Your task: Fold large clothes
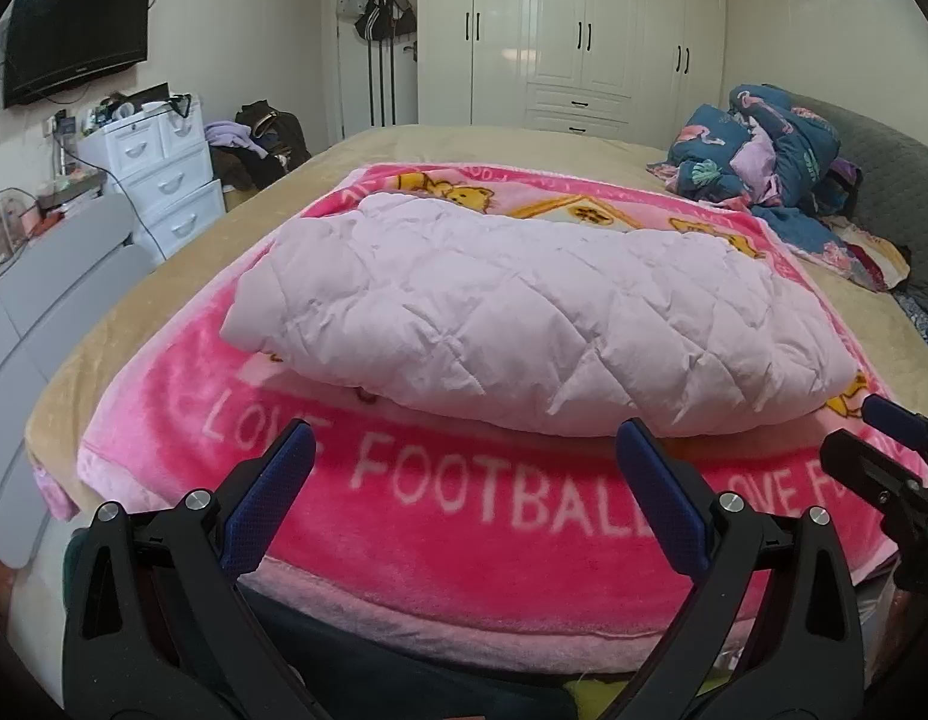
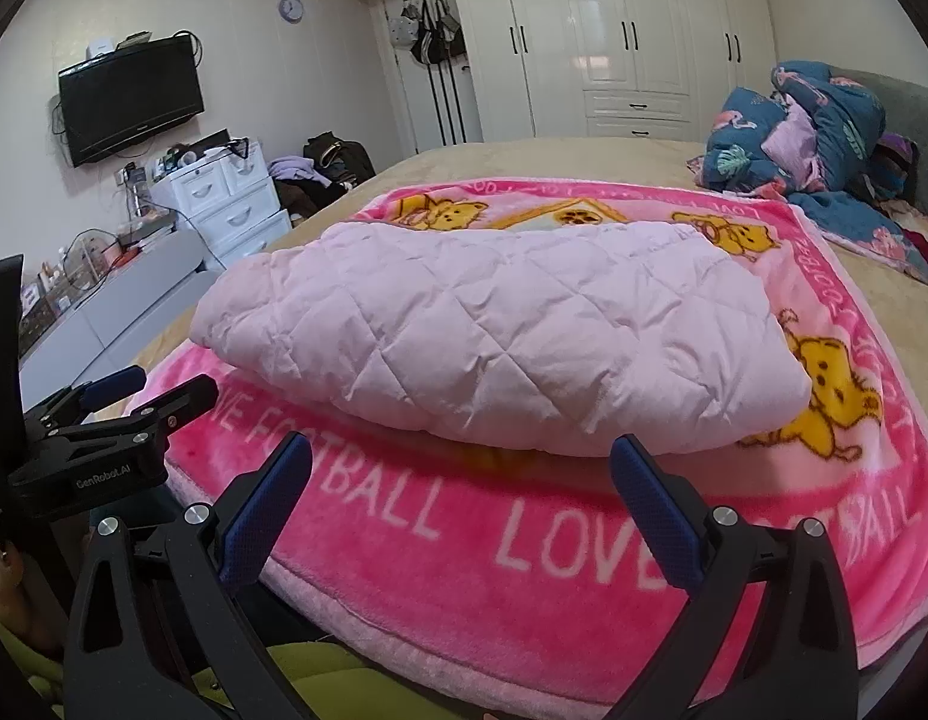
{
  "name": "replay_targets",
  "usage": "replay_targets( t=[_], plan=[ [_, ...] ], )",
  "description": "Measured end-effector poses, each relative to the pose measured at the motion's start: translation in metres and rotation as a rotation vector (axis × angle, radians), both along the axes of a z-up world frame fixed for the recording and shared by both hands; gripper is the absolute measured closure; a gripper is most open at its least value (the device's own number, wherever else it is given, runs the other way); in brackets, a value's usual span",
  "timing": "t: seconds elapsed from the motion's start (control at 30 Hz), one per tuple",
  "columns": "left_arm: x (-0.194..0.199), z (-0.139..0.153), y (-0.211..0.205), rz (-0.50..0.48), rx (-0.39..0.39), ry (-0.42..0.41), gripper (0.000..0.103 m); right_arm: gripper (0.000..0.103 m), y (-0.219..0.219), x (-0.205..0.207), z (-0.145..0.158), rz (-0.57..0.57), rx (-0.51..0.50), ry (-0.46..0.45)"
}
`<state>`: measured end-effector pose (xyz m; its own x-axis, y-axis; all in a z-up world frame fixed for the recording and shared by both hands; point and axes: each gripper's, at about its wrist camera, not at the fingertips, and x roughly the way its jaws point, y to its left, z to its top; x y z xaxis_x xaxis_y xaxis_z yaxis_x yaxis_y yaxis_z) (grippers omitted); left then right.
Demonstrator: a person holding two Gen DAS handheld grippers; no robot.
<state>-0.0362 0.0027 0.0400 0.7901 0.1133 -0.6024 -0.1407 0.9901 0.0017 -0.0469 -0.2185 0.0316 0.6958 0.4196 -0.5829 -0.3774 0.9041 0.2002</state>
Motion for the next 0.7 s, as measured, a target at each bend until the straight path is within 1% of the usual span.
replay_targets(
  t=[0.07,0.1,0.17,0.2,0.23,0.27,0.3,0.33,0.37,0.4,0.43,0.47,0.5,0.53,0.57,0.6,0.63,0.67,0.7],
  plan=[
    [0.000,0.000,0.005,0.003,-0.025,0.002,0.009,0.004,-0.005,0.004,0.001,-0.019,0.012,0.009],
    [0.003,-0.001,0.009,0.010,-0.036,0.009,0.009,0.004,-0.013,0.006,0.000,-0.047,0.025,0.019],
    [0.013,0.001,0.033,0.035,-0.067,0.045,0.009,0.004,-0.042,0.011,-0.003,-0.150,0.040,0.013],
    [0.023,0.004,0.039,0.055,-0.073,0.059,0.009,0.004,-0.061,0.014,-0.006,-0.221,0.038,0.016],
    [0.035,0.009,0.061,0.097,-0.075,0.077,0.009,0.004,-0.079,0.017,-0.009,-0.282,0.039,0.029],
    [0.045,0.015,0.084,0.144,-0.074,0.080,0.009,0.004,-0.104,0.018,-0.015,-0.366,0.038,0.039],
    [0.053,0.021,0.104,0.182,-0.075,0.077,0.009,0.004,-0.139,0.017,-0.024,-0.484,0.021,0.036],
    [0.064,0.028,0.136,0.229,-0.072,0.073,0.009,0.004,-0.177,0.014,-0.035,-0.622,-0.010,0.055],
    [0.076,0.034,0.169,0.286,-0.050,0.066,0.009,0.004,-0.218,0.007,-0.049,-0.760,-0.026,0.087],
    [0.088,0.038,0.198,0.335,-0.020,0.065,0.009,0.004,-0.248,0.000,-0.060,-0.861,-0.041,0.111],
    [0.098,0.039,0.220,0.376,0.005,0.070,0.009,0.004,-0.289,-0.016,-0.074,-1.017,-0.082,0.140],
    [0.113,0.036,0.256,0.459,0.055,0.081,0.009,0.004,-0.315,-0.029,-0.083,-1.108,-0.108,0.154],
    [0.125,0.032,0.285,0.506,0.083,0.095,0.009,0.004,-0.352,-0.052,-0.095,-1.256,-0.160,0.194],
    [0.136,0.025,0.312,0.542,0.092,0.118,0.009,0.004,-0.380,-0.074,-0.104,-1.364,-0.180,0.224],
    [0.147,0.016,0.338,0.579,0.091,0.150,0.009,0.004,-0.400,-0.088,-0.112,-1.414,-0.170,0.253],
    [0.155,0.008,0.357,0.598,0.076,0.174,0.009,0.004,-0.426,-0.108,-0.123,-1.485,-0.171,0.311],
    [0.167,-0.005,0.380,0.609,0.041,0.201,0.009,0.004,-0.448,-0.127,-0.134,-1.549,-0.164,0.360],
    [0.179,-0.018,0.400,0.616,0.002,0.222,0.009,0.004,-0.469,-0.145,-0.146,-1.602,-0.133,0.417],
    [0.186,-0.028,0.413,0.625,-0.022,0.235,0.009,0.004,-0.480,-0.157,-0.152,-1.647,-0.106,0.433]
  ],
)
